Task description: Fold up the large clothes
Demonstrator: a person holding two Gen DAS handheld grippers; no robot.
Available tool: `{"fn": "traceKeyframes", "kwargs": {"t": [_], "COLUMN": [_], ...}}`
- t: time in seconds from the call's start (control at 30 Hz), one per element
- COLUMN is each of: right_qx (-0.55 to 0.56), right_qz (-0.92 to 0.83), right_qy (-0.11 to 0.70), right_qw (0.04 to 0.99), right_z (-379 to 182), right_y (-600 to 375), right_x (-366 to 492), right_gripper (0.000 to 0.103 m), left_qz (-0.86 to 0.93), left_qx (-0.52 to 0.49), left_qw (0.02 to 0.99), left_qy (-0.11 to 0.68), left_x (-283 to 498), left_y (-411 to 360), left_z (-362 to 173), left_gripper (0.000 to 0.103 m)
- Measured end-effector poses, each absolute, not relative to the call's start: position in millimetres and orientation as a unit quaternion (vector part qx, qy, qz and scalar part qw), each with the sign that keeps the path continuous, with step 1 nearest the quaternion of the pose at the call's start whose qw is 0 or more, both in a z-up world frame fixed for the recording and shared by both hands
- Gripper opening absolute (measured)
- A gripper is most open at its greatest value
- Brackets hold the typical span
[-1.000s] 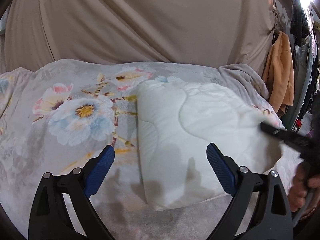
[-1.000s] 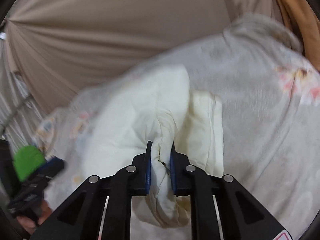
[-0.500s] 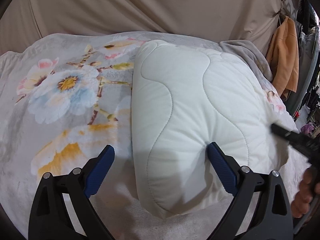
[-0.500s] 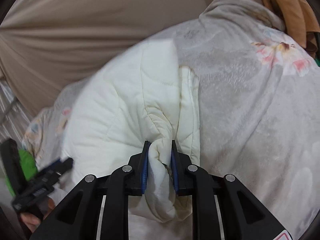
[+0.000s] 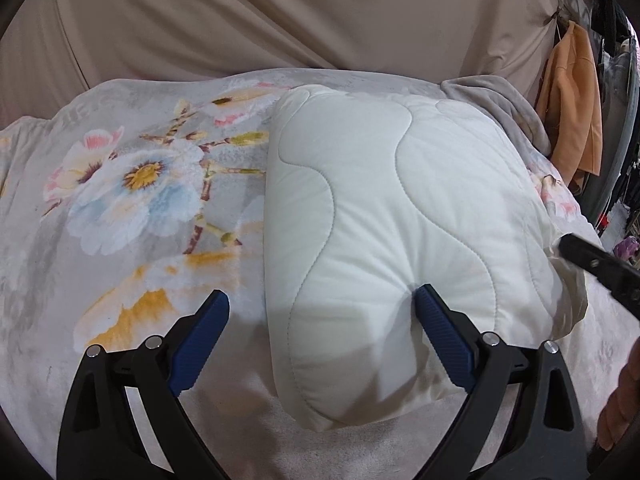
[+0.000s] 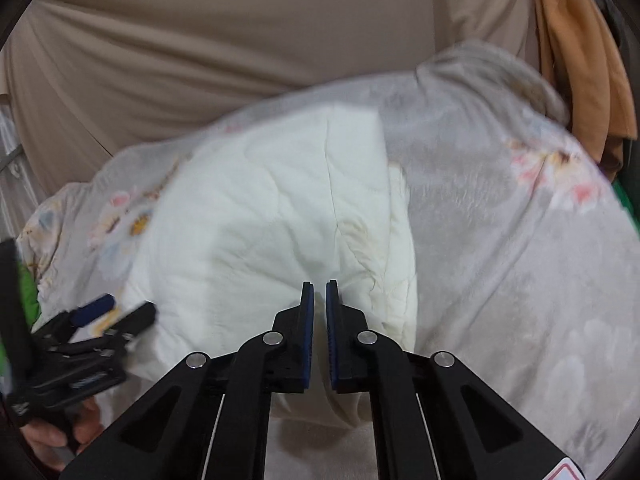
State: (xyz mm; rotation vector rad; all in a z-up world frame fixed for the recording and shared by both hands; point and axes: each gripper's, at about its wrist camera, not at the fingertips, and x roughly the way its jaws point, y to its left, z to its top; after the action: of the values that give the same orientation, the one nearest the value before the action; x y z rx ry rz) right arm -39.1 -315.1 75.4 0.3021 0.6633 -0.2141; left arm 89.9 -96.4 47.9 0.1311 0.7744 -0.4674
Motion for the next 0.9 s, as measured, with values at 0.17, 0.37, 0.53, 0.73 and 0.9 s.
{"fn": "traceKeyframes", "kwargs": {"t": [0.17,0.37,0.53,0.73,0.9], "right_qx": [0.139,0.194,0.205,0.299,0.352], "right_qz": [-0.116,-0.084,-0.101,-0.040,-0.014], "right_qy": [0.388,0.323,0.360,0.399,0.393], "right_qw": [0.904,0.922,0.904,0.866,0.849], "right_z": [33.8,76.8,66.7,25.6,4.4], "right_y": [-318.0,-331.9,-354.0,-378.3,-387.7], "right_x": [-21.7,-46.7,-25.1,2.0,11.6], "right_gripper": [0.000,0.055,0.070,0.082,0.087], "left_qz": [-0.238,-0.268,-0.284,-0.293,-0.289], "left_qx": [0.053,0.009,-0.054,-0.052,-0.040], "left_qw": [0.891,0.881,0.863,0.836,0.839], "left_qy": [0.384,0.389,0.414,0.462,0.459], "left_x": [89.6,95.6,130.6,160.8,156.6], "left_y": [-96.8,-81.0,-70.7,-89.8,-109.2], "left_z": [46.0,72.6,84.8,56.4,45.7], "left_gripper": [0.093,0.094,0.098,0.098,0.098]}}
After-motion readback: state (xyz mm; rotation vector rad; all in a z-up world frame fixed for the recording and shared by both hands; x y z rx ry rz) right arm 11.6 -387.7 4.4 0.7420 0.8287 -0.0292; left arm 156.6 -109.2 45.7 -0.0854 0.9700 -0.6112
